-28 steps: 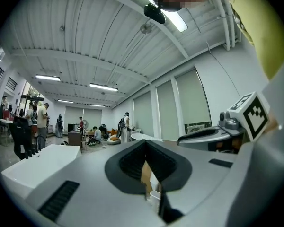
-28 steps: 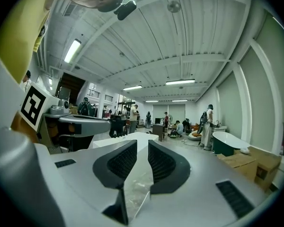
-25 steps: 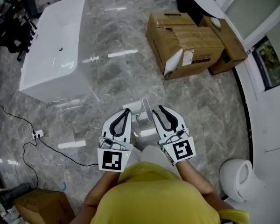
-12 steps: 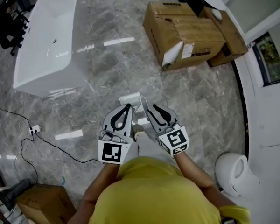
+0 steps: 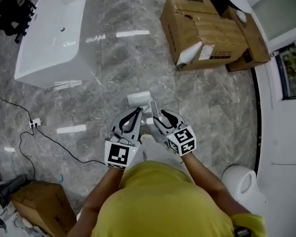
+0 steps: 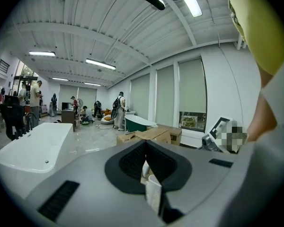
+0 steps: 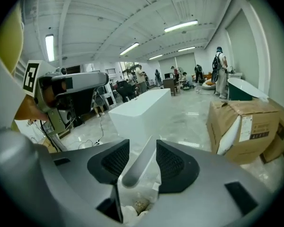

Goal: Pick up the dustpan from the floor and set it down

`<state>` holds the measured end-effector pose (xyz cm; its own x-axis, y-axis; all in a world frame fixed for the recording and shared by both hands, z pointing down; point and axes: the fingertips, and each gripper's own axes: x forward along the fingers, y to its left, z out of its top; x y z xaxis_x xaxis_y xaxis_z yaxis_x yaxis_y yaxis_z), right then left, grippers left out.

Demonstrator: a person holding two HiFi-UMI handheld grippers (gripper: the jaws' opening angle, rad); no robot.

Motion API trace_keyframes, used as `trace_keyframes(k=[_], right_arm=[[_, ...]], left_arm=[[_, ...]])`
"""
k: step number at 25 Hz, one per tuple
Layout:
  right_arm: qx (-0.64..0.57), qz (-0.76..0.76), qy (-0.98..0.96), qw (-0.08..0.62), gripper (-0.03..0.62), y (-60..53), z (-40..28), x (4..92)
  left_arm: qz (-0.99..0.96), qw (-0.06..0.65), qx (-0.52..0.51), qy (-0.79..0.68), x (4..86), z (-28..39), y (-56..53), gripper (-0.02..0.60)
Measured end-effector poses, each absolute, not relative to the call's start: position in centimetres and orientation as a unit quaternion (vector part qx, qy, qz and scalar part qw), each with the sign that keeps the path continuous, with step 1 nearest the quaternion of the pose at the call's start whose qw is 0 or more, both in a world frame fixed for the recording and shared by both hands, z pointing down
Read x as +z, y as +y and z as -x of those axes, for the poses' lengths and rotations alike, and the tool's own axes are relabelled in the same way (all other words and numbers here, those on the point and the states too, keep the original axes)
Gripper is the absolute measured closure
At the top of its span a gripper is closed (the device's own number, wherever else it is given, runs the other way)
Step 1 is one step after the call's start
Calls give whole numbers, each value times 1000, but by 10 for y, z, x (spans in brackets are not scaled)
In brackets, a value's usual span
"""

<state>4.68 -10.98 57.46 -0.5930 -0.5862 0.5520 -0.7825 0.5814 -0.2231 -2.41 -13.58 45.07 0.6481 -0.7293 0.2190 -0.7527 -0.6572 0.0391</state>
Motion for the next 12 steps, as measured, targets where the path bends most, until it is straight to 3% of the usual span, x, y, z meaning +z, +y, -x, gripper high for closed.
trace_keyframes(k=[12], right_arm=[[422, -268, -844, 194, 313, -97, -36, 628]], left_arm=[[-893, 91, 131, -421, 481, 16, -135, 580]])
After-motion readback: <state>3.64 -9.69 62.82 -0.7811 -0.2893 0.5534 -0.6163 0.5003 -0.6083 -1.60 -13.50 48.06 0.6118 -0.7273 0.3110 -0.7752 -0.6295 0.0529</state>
